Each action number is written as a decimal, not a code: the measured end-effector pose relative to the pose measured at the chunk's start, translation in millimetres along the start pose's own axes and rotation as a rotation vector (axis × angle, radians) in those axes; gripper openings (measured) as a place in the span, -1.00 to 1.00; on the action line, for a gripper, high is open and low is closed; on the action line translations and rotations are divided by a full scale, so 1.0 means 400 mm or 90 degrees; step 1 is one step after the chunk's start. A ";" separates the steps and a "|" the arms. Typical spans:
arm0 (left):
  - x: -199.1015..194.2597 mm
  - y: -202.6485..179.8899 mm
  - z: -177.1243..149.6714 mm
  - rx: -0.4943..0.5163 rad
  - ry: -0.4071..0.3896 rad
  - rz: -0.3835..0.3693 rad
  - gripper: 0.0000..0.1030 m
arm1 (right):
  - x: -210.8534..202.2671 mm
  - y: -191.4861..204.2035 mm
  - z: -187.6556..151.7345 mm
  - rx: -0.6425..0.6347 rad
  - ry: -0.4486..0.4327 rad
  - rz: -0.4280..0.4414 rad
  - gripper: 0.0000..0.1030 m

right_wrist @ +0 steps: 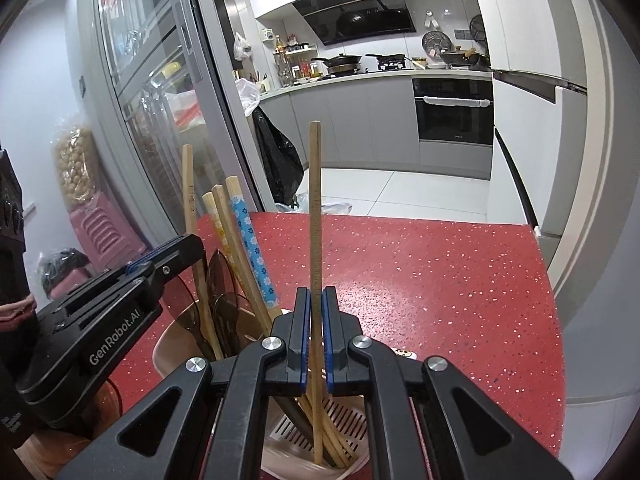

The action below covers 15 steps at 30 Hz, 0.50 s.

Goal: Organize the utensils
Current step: 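Lower the chopstick into the caddy and open the right tool, then withdraw the right tool upward away from the caddy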

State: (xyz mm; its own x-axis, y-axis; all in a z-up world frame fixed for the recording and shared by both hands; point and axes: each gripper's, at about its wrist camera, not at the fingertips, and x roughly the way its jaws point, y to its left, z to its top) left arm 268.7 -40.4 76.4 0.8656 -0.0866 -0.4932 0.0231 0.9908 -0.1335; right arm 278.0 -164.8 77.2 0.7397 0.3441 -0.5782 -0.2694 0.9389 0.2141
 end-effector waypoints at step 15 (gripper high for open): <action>-0.001 0.003 0.008 -0.001 0.022 0.002 -0.40 | -0.032 -0.015 0.003 0.026 0.004 0.013 -0.43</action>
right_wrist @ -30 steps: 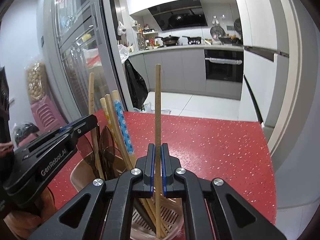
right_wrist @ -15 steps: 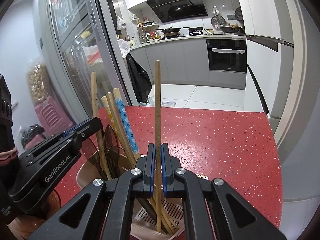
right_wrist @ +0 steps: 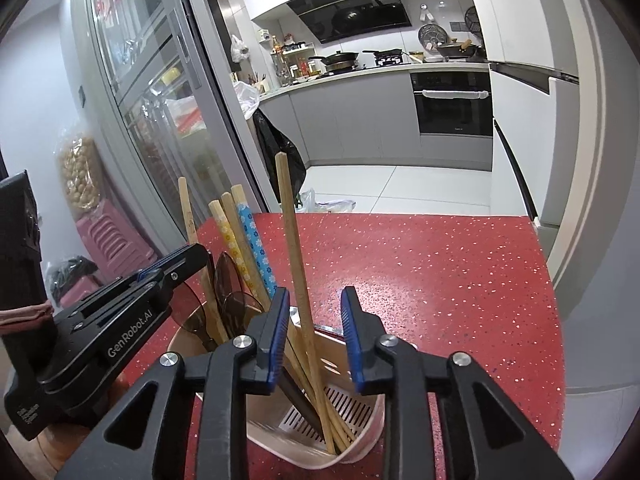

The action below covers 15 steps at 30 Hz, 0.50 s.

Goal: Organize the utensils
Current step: 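Withdraw the right tool upward away from the caddy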

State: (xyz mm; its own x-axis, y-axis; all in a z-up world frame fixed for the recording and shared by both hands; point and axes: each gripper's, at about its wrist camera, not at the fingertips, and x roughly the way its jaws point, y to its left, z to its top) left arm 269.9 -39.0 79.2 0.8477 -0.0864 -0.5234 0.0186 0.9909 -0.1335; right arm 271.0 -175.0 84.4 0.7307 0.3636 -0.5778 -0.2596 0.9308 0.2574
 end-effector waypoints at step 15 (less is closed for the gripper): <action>-0.026 0.027 -0.002 0.004 0.008 0.008 -0.39 | -0.048 -0.014 -0.018 0.022 0.003 -0.010 -0.31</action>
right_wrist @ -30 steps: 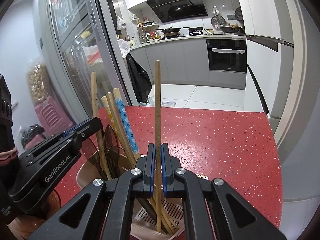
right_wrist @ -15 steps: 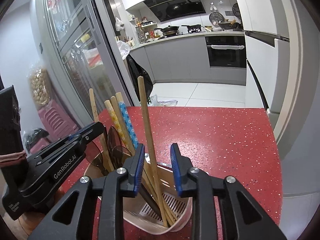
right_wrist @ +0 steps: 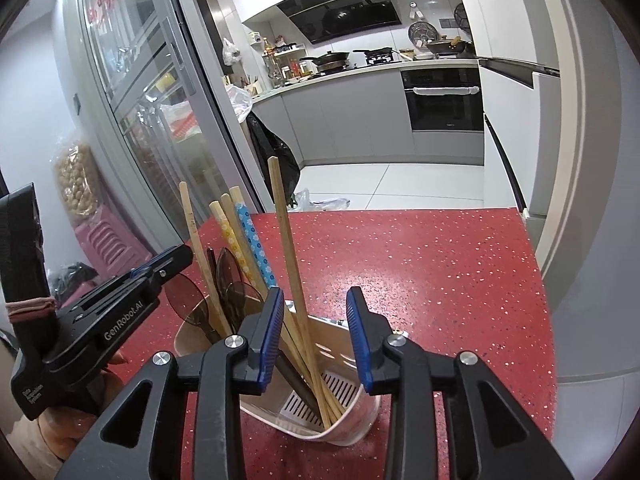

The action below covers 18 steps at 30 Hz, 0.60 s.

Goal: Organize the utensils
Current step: 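Withdraw the right tool upward away from the caddy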

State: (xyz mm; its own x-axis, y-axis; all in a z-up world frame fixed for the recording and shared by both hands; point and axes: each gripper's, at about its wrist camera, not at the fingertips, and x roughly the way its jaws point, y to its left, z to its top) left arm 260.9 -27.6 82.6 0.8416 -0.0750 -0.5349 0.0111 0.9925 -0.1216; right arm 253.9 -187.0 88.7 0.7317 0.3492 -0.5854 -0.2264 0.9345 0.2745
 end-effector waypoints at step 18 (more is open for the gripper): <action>-0.014 0.047 0.002 -0.005 0.022 0.009 1.00 | -0.010 -0.004 0.001 0.023 0.016 -0.024 -0.29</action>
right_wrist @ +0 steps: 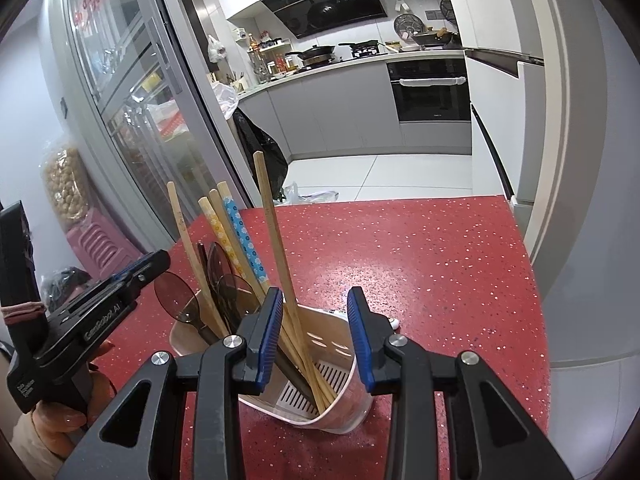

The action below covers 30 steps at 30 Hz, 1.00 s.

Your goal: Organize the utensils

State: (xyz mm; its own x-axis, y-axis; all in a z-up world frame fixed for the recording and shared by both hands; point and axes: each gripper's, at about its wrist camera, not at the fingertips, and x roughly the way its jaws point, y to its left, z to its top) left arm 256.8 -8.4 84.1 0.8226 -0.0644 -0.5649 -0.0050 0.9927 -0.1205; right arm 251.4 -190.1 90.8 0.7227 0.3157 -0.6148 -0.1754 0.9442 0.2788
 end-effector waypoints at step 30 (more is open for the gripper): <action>-0.121 0.024 -0.153 0.058 -0.038 0.014 1.00 | -0.139 0.080 -0.130 -0.024 -0.064 -0.130 1.00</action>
State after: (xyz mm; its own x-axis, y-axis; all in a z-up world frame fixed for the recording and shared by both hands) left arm 181.9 -1.9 60.3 0.8552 -0.0390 -0.5168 0.0257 0.9991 -0.0328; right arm 170.9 -172.8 95.4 0.8084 0.1091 -0.5784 -0.0426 0.9909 0.1274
